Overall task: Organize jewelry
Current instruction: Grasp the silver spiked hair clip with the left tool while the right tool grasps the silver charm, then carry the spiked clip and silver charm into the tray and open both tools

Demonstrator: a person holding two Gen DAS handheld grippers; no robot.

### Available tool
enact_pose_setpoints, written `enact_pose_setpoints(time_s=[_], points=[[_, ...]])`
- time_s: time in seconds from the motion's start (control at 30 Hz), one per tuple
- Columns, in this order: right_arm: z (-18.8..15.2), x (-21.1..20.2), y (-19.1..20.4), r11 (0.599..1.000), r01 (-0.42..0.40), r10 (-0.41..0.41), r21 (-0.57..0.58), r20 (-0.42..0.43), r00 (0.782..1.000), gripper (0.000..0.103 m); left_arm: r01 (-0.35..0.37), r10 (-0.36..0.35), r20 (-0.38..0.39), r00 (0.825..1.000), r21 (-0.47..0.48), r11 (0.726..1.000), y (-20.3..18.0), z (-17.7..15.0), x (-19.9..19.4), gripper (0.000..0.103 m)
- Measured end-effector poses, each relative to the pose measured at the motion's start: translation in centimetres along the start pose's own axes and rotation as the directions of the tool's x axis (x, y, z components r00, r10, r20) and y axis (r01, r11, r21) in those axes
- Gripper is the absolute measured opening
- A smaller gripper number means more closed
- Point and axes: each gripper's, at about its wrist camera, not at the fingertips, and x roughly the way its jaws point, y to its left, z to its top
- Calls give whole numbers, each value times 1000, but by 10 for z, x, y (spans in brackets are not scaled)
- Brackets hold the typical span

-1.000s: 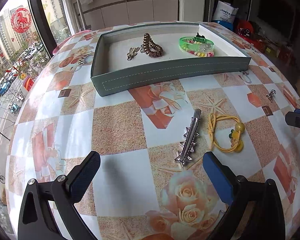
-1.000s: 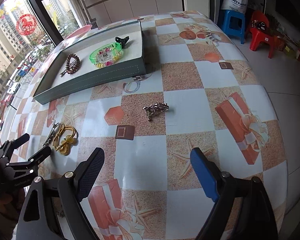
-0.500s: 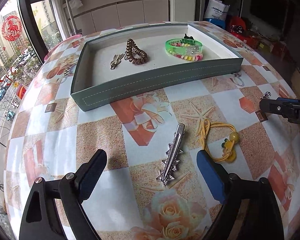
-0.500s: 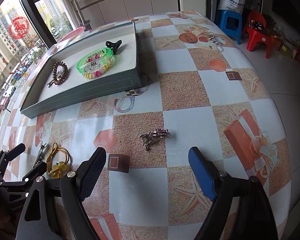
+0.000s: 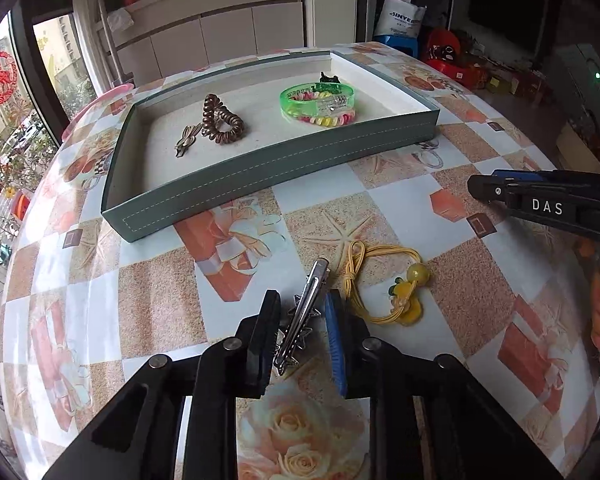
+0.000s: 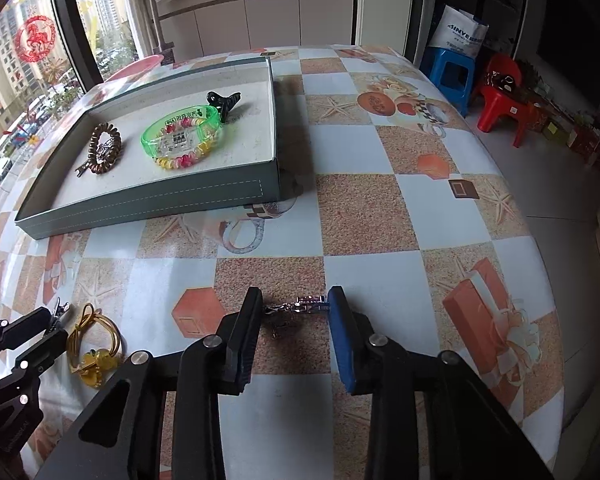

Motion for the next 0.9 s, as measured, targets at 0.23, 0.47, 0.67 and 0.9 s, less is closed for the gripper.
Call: enact_pose_setpoints(time_s=[0.23, 0.47, 0.67, 0.9], points=[[-9, -9, -15, 996, -72, 72, 53, 6, 997, 36, 23, -23, 6, 1000, -36, 999, 5, -3, -3, 30], [-19, -20, -25, 984, -144, 145, 108, 4, 989, 36, 45, -44, 26, 999, -79, 996, 15, -8, -14, 30], [-28, -33, -24, 974, -189, 190, 124, 4, 982, 36, 57, -52, 64, 997, -86, 995, 17, -7, -29, 30], [-29, -49, -24, 967, -219, 218, 134, 20, 976, 36, 74, -64, 101, 993, -99, 992, 22, -4, -45, 31]])
